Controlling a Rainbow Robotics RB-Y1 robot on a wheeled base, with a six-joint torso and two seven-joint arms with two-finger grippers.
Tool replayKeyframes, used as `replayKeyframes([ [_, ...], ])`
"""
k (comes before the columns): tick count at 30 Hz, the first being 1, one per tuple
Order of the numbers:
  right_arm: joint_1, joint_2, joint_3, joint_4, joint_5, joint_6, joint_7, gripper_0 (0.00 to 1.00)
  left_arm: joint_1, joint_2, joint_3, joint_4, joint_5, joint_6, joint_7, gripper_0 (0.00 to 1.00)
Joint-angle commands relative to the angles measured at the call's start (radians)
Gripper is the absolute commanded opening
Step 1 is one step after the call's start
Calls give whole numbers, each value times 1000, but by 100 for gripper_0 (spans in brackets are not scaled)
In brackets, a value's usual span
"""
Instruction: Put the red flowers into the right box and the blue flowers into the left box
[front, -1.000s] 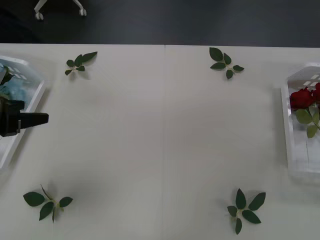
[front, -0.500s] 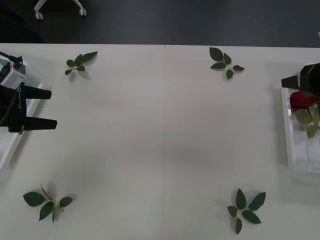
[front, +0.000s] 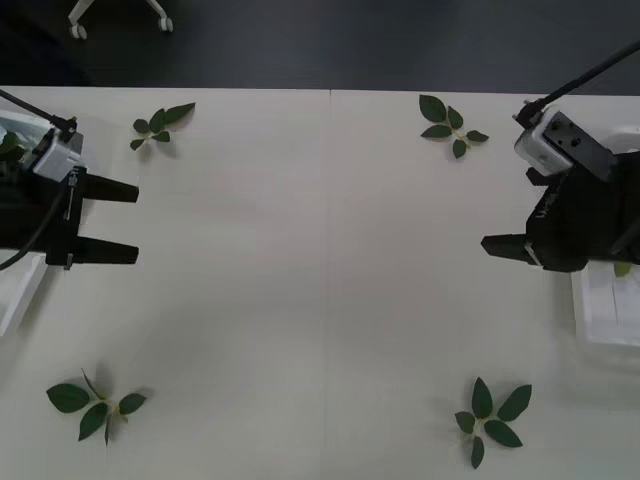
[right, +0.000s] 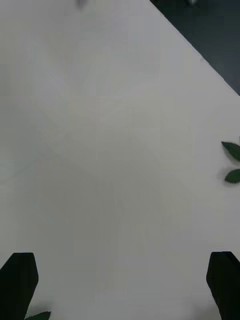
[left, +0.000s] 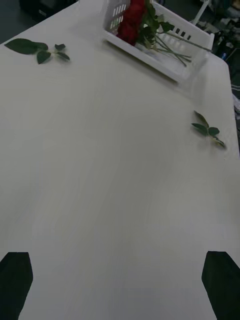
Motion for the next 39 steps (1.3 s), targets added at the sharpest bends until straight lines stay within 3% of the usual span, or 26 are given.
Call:
replayKeyframes([
  [1, 37, 36, -68, -51, -95, -6, 145, 100, -18, -6, 13, -51, 6, 3, -31, 100],
  [6, 109, 73, -113, -32, -204, -30, 320, 100, -18, -6, 16, -92, 5, 3, -31, 100],
  [12, 212, 75, -122, 55, -319, -156, 513, 100, -18, -6, 17, -106, 3, 3, -31, 100],
  [20, 297, 118, -128, 158, -404, -188, 644, 100, -18, -6, 17, -106, 3, 3, -31, 100],
  [39, 292, 134, -125, 182, -405, -231, 681, 100, -18, -6, 17, -106, 3, 3, -31, 100],
])
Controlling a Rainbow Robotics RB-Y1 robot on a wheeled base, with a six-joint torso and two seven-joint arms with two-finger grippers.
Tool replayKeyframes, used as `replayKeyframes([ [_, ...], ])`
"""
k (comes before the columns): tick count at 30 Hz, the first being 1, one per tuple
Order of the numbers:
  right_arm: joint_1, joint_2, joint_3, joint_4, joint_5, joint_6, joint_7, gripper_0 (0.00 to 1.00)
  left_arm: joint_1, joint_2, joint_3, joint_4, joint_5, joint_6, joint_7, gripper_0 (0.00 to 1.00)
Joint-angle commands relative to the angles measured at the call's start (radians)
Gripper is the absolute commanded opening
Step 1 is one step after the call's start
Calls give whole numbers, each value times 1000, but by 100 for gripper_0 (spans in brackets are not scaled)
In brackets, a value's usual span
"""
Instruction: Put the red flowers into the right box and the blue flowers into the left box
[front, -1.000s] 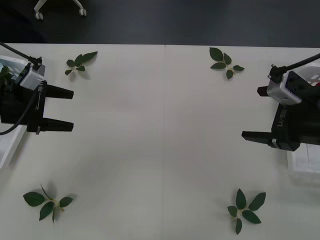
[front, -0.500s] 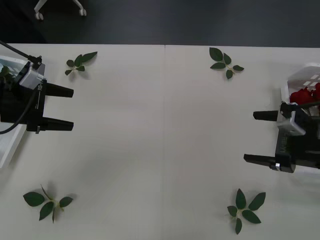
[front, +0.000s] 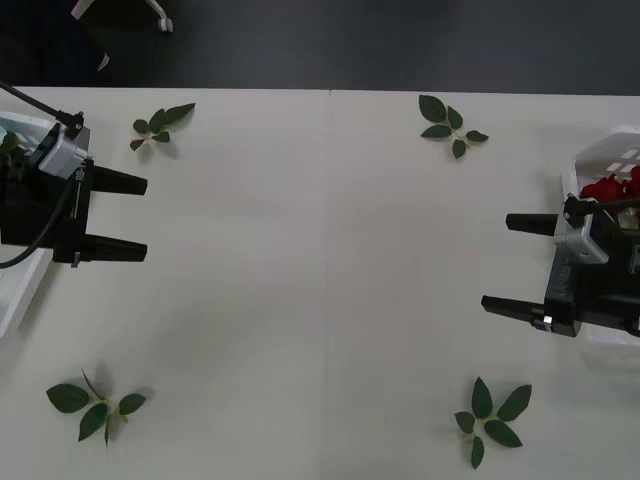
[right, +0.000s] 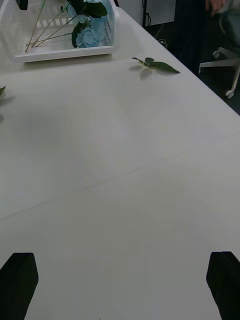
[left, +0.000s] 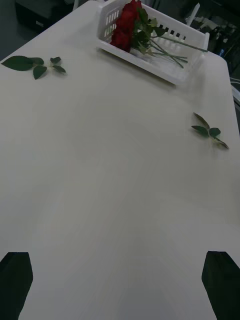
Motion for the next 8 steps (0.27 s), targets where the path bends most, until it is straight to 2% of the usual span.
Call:
replayKeyframes([
  [1, -14, -1, -3, -16, -11, -2, 31, 100, -18, 13, 18, -27, 3, 3, -31, 100],
  [8, -14, -1, -3, -16, -11, -2, 31, 100, -18, 13, 18, -27, 3, 3, -31, 100],
])
